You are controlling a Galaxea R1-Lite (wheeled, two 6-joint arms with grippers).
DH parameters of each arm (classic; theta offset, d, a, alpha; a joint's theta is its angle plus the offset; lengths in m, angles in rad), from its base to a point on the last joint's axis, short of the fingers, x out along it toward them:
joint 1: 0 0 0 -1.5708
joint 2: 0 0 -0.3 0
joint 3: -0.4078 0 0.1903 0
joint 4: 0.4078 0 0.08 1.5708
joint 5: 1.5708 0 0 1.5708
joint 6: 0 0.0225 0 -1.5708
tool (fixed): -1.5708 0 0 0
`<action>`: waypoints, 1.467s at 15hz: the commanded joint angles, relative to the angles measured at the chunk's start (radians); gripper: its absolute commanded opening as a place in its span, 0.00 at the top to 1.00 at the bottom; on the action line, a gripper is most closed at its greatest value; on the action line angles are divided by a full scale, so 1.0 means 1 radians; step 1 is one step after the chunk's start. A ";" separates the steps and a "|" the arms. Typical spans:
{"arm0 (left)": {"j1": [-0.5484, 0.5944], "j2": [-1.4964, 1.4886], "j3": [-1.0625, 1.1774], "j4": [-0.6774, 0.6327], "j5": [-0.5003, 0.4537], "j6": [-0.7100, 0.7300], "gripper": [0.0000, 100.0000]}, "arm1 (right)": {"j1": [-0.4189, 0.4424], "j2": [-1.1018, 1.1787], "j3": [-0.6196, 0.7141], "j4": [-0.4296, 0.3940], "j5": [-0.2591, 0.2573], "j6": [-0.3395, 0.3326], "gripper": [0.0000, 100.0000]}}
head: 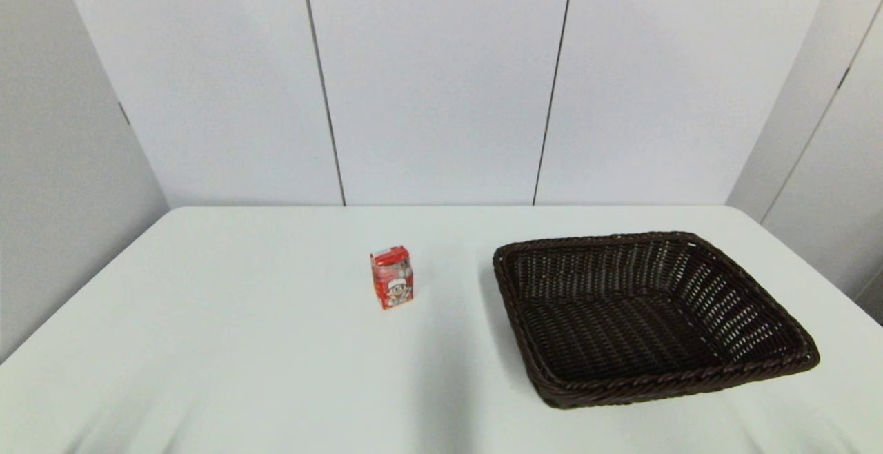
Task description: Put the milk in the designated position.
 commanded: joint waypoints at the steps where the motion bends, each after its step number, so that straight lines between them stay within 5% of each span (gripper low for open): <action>1: 0.000 0.001 0.000 0.000 0.000 0.000 0.00 | -0.001 0.002 0.000 0.000 -0.001 0.001 0.00; 15: 0.002 0.001 -0.003 0.006 0.003 0.004 0.00 | -0.001 0.000 0.000 0.000 -0.001 0.001 0.00; 18: 0.013 0.267 -0.190 0.003 -0.002 0.009 0.00 | -0.001 0.002 0.000 0.000 -0.001 0.001 0.00; 22: 0.023 0.882 -0.706 0.003 -0.025 0.270 0.00 | -0.001 0.002 0.000 0.000 -0.001 0.001 0.00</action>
